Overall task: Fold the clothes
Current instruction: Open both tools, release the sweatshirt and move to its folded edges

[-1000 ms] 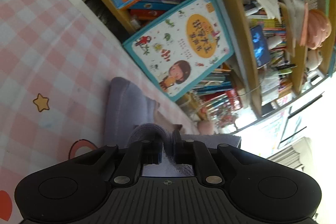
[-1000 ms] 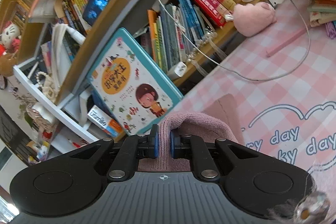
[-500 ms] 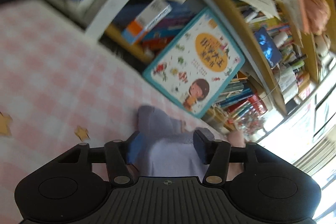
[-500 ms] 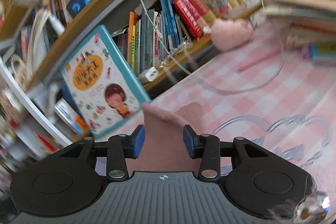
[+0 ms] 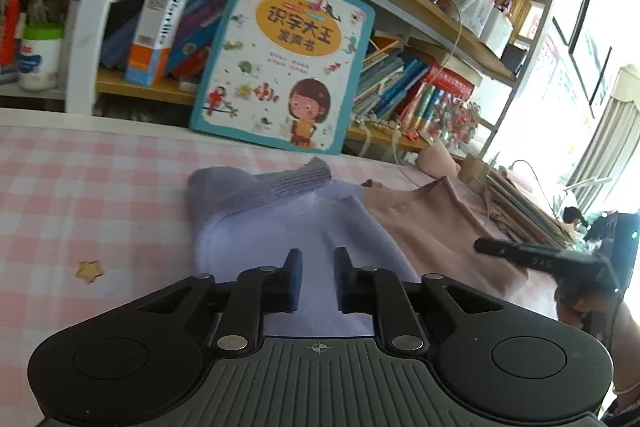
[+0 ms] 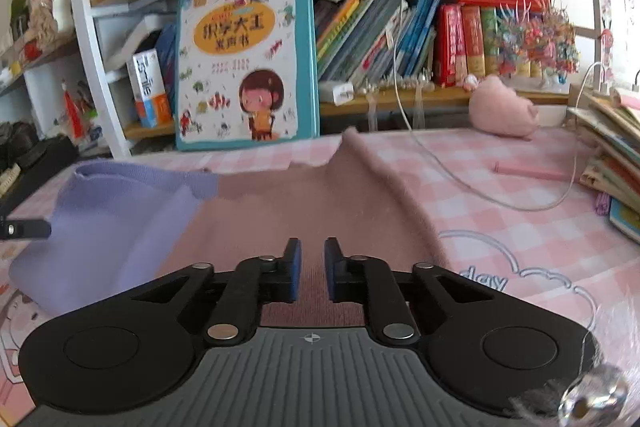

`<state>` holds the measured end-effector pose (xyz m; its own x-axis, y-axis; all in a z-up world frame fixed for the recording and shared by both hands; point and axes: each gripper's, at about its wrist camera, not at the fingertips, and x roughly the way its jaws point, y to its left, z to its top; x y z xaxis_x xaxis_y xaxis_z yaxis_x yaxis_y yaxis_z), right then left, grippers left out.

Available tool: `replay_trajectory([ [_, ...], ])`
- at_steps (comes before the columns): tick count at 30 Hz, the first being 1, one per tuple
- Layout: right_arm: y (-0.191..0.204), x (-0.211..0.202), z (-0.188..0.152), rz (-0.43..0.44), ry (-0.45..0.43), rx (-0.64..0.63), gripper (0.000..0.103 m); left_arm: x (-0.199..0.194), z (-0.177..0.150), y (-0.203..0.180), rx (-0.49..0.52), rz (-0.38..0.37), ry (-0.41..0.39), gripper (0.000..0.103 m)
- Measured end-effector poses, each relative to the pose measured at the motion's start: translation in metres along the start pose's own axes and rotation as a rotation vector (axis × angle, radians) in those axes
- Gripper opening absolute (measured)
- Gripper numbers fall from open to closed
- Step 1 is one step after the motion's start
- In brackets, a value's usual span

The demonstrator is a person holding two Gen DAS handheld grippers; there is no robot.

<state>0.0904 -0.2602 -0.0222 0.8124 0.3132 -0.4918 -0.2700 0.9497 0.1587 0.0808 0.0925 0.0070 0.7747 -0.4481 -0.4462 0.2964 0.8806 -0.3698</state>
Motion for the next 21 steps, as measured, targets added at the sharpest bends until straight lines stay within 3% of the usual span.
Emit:
replay_trajectory([
  [4, -0.004, 0.015, -0.005, -0.021, 0.049, 0.036, 0.01, 0.017, 0.008, 0.014, -0.07, -0.035, 0.009, 0.014],
  [7, -0.004, 0.016, -0.006, -0.016, 0.047, 0.031, 0.01, 0.029, 0.014, 0.032, -0.154, 0.049, -0.006, 0.015],
  [10, -0.005, 0.015, -0.007, -0.012, 0.049, 0.029, 0.01, 0.038, 0.015, 0.063, -0.354, 0.173, -0.002, 0.015],
  [12, -0.006, 0.014, -0.007, -0.009, 0.049, 0.031, 0.01, 0.034, 0.013, 0.071, -0.422, 0.153, -0.015, 0.016],
  [14, -0.007, 0.013, -0.008, -0.007, 0.047, 0.033, 0.01, 0.025, 0.012, 0.063, -0.37, 0.172, -0.024, 0.018],
  [17, -0.009, 0.012, -0.007, -0.002, 0.043, 0.054, 0.01, 0.01, 0.009, 0.05, -0.269, 0.204, -0.045, 0.035],
  [19, -0.013, 0.011, -0.004, -0.009, 0.03, 0.075, 0.011, -0.001, 0.004, 0.046, -0.228, 0.186, -0.054, 0.038],
  [21, -0.018, 0.008, 0.0, -0.062, -0.002, 0.081, 0.02, -0.005, 0.003, 0.045, -0.196, 0.164, -0.041, 0.053],
])
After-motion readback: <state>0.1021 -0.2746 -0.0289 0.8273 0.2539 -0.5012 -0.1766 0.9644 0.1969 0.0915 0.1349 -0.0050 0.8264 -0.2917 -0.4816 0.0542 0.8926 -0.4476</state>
